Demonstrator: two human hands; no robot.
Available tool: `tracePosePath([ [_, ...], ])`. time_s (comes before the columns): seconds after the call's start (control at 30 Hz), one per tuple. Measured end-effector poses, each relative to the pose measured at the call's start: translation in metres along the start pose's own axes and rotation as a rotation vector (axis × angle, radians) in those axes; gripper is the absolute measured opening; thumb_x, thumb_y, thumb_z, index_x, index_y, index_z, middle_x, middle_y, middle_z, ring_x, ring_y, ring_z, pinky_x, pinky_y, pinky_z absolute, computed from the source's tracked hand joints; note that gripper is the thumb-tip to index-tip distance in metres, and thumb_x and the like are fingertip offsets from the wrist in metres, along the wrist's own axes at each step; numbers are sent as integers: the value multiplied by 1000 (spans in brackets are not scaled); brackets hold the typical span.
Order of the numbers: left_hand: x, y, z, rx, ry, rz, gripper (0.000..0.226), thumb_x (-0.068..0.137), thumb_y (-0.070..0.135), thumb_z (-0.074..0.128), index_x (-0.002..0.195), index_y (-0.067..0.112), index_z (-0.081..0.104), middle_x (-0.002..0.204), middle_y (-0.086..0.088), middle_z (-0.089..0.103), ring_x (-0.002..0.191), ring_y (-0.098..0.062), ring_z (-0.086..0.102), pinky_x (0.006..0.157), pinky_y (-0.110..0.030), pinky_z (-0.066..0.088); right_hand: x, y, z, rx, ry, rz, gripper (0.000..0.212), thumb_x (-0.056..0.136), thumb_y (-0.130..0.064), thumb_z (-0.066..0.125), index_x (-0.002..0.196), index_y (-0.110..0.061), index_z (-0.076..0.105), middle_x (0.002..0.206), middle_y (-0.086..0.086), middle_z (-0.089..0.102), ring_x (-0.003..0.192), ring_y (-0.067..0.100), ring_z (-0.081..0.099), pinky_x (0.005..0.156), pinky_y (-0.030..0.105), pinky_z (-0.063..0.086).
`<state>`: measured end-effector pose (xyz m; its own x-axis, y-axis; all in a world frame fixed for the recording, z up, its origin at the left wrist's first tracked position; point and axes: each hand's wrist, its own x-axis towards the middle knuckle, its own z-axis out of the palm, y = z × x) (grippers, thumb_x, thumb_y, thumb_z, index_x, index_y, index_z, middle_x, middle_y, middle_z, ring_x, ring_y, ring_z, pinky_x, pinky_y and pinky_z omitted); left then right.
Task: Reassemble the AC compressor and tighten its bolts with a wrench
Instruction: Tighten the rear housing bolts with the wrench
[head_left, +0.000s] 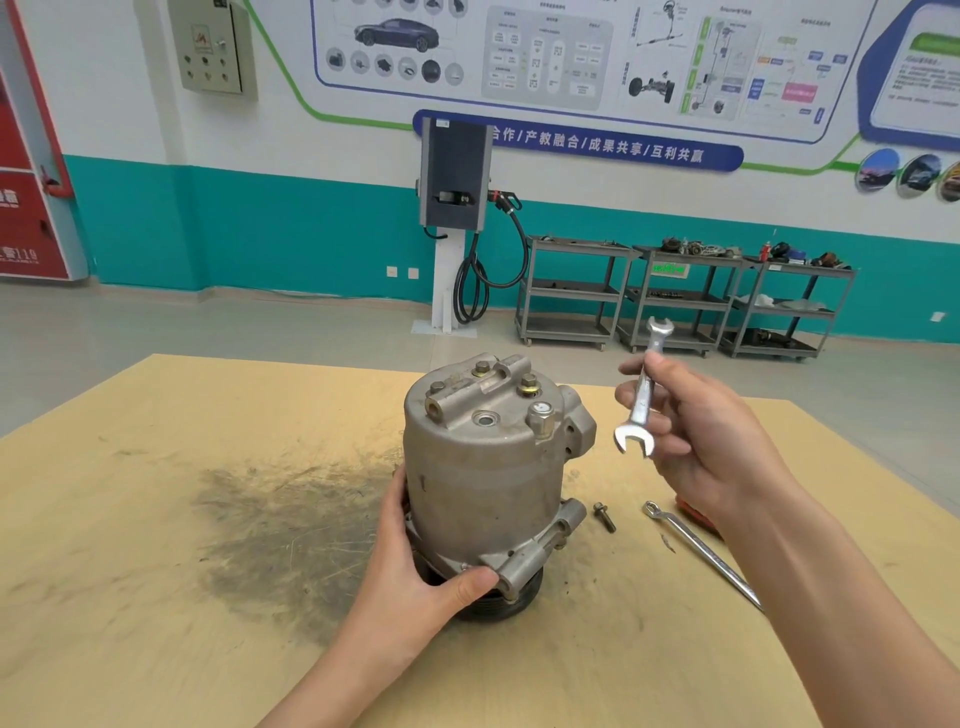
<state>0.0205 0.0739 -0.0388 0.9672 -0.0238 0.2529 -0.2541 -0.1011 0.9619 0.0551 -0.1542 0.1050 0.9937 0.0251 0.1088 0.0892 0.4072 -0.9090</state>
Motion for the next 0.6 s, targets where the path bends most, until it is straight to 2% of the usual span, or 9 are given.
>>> tracePosePath([
  [0.1,0,0,-1,20,1,-16,143,33,84,79,150,46,6,152,21,31,138,4,33,117,-34,30,1,-2,8,-4,-26,-41,23,103,-19,43,91,-3,55,62,5,50,37,5,37,27,12,26],
  [0.2,0,0,-1,25,-1,-19,141,33,85,78,147,49,4,152,23,29,138,5,33,115,-29,30,0,-3,12,-48,-69,-53,25,102,-18,43,87,-4,56,63,6,54,37,5,37,27,13,25],
  [0.33,0,-1,-2,27,-4,-20,139,34,84,78,146,51,3,152,23,29,137,6,33,116,-29,30,-1,0,17,-151,-137,-98,27,102,-19,43,103,-2,63,58,3,51,35,4,29,29,14,21],
  [0.4,0,-2,-2,20,-10,-22,135,34,84,78,143,56,3,150,26,29,135,11,32,111,-18,32,-1,3,20,-204,-144,-138,26,102,-19,44,110,-5,64,56,2,49,34,4,28,30,15,20],
  [0.5,1,-2,-2,15,-9,-16,124,34,84,78,132,67,3,144,36,26,126,25,30,93,2,33,-1,4,25,-189,-111,-161,24,100,-15,47,121,-13,60,54,1,50,35,6,33,33,16,26],
  [0.6,2,-3,-2,14,-3,-9,122,35,84,79,129,70,3,143,38,26,125,27,31,91,3,33,0,4,30,-73,-113,-165,29,101,-13,46,125,-24,57,57,2,50,38,6,40,35,16,34],
])
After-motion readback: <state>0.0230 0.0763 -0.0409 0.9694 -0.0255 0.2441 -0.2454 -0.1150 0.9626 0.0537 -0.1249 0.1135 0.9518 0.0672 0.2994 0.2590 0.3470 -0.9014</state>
